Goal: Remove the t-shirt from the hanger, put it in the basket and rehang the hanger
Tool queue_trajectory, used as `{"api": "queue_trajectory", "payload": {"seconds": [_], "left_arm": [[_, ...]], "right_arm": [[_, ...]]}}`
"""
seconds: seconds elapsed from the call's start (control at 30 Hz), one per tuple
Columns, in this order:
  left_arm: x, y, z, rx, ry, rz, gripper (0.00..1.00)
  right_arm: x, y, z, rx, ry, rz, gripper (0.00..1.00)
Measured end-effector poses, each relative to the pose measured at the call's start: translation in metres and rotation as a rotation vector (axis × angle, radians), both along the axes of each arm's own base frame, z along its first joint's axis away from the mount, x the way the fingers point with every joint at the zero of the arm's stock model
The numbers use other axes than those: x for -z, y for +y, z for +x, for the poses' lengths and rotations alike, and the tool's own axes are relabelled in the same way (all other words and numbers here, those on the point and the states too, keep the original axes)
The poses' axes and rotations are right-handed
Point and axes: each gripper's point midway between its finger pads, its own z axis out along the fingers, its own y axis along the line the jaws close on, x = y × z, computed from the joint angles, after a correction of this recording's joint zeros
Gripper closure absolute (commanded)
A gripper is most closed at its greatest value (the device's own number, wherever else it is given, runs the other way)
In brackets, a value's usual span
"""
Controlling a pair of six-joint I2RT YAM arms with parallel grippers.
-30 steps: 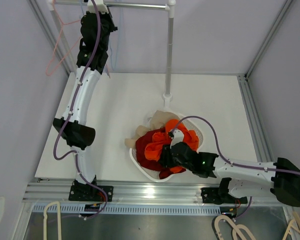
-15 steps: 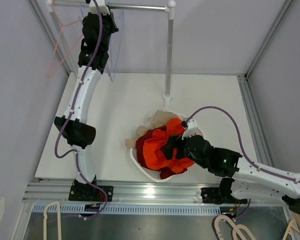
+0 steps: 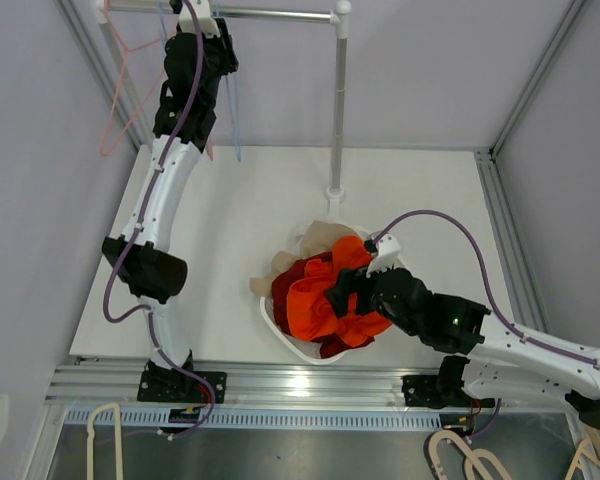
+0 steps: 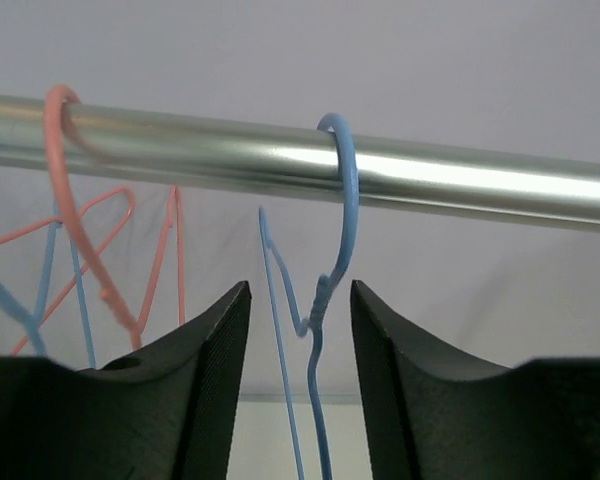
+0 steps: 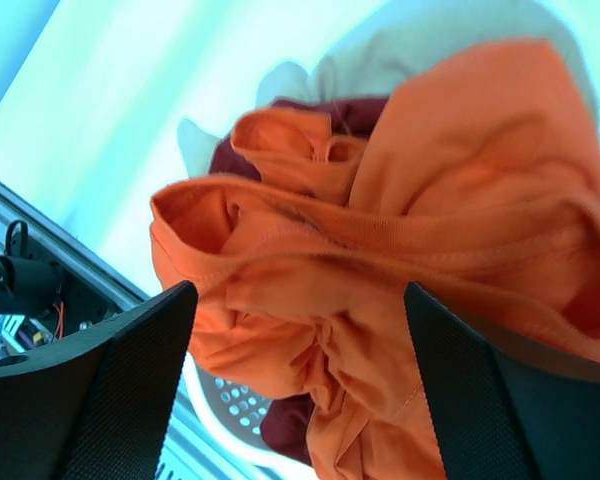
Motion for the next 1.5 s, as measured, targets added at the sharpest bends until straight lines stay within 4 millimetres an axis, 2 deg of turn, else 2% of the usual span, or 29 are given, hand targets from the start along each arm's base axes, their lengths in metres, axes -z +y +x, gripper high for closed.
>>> {"api": "queue_trajectory", "payload": {"seconds": [0.1,0.17,0.27,0.3,0.33,0.47,0.53,0.6,0.7,0.87,1.0,1.13,1.3,1.5], "left_arm": [[-0.009,0.000,-0.020,0.002,0.003,-0.005,0.43],[-0.020,0.000,-0.040,0.007,-0.001,-0.020,0.40],[-0.049,0.002,-0.078,0.025,-0.038,-0.052,0.24],[-0.058,0.003,-0.091,0.033,-0.052,-0.063,0.10],[-0.067,0.005,-0.106,0.040,-0.067,-0.073,0.03],[-0.094,0.009,-0.169,0.069,-0.104,-0.104,0.00],[-0.095,0.008,-0.202,0.095,-0.105,-0.120,0.01],[-0.088,0.011,-0.234,0.119,-0.088,-0.136,0.00],[-0.060,0.025,-0.280,0.141,-0.032,-0.154,0.01],[-0.006,0.058,-0.346,0.132,0.027,-0.157,0.01],[0.042,0.080,-0.388,0.122,0.052,-0.154,0.00],[0.085,0.093,-0.413,0.116,0.083,-0.143,0.01],[0.132,0.099,-0.429,0.115,0.139,-0.137,0.01],[0.163,0.098,-0.437,0.131,0.184,-0.144,0.01]], "right_arm": [[-0.016,0.000,0.005,0.002,-0.045,-0.002,0.02],[-0.032,0.001,0.009,0.002,-0.082,0.004,0.00],[-0.056,0.004,0.016,0.000,-0.137,0.022,0.01],[-0.062,0.004,0.017,-0.002,-0.151,0.023,0.01],[-0.068,0.004,0.019,-0.002,-0.166,0.024,0.00],[-0.086,0.002,0.029,0.006,-0.205,0.015,0.00],[-0.091,-0.002,0.034,0.015,-0.219,0.012,0.00],[-0.093,-0.007,0.036,0.023,-0.227,0.006,0.01],[-0.096,-0.016,0.036,0.033,-0.227,0.002,0.01],[-0.113,-0.038,0.027,0.046,-0.235,0.018,0.00],[-0.120,-0.058,0.017,0.056,-0.242,0.028,0.00],[-0.120,-0.077,0.010,0.072,-0.245,0.024,0.00],[-0.121,-0.100,0.004,0.104,-0.255,0.018,0.01],[-0.112,-0.111,0.001,0.122,-0.242,-0.022,0.00]]}}
